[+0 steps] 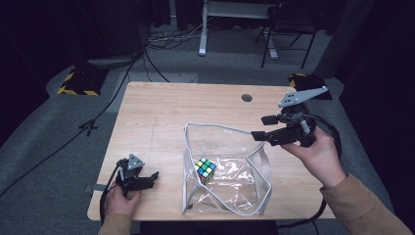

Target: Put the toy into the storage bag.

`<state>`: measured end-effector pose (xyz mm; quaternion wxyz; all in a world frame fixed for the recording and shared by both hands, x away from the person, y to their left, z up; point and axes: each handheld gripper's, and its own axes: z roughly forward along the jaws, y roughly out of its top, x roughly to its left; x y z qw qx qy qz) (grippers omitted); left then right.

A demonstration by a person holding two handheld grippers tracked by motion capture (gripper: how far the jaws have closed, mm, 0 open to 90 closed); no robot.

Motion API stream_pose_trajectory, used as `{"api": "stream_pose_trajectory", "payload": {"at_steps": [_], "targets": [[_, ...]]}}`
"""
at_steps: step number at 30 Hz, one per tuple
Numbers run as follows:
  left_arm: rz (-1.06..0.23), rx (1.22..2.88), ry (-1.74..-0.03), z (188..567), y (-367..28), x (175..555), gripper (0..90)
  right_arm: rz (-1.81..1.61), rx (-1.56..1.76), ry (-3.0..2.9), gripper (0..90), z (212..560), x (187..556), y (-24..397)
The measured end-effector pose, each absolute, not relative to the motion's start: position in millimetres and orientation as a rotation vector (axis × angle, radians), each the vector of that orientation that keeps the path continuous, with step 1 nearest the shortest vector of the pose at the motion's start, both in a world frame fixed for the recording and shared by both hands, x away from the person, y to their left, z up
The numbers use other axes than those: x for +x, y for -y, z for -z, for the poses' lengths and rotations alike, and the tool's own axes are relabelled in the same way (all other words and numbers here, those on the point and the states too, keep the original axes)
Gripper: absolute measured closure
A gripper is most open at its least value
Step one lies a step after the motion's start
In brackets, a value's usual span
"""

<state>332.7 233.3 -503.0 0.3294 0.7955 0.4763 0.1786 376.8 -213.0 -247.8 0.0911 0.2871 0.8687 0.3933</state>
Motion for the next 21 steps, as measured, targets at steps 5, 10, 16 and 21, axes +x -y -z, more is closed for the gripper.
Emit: {"api": "stream_pose_trajectory", "payload": {"at_steps": [5, 10, 16, 21], "targets": [[-0.472, 2.071, -1.26, 503.0, -233.8, 332.9, 21.7, -1.18, 0.884, -2.544, 30.7, 250.3, 380.5, 229.5], [-0.477, 2.071, -1.266, 502.8, -234.2, 333.1, 21.7, -1.176, 0.899, -2.51, 28.6, 257.0, 383.2, 247.7], [-0.484, 2.072, -1.273, 502.7, -234.3, 333.2, 21.7, -1.184, 0.964, -2.465, 26.7, 270.7, 392.7, 278.3], [-0.486, 2.062, -1.285, 503.0, -233.6, 333.4, 21.7, -1.159, 1.069, -2.42, 25.1, 287.0, 401.6, 304.7]]}}
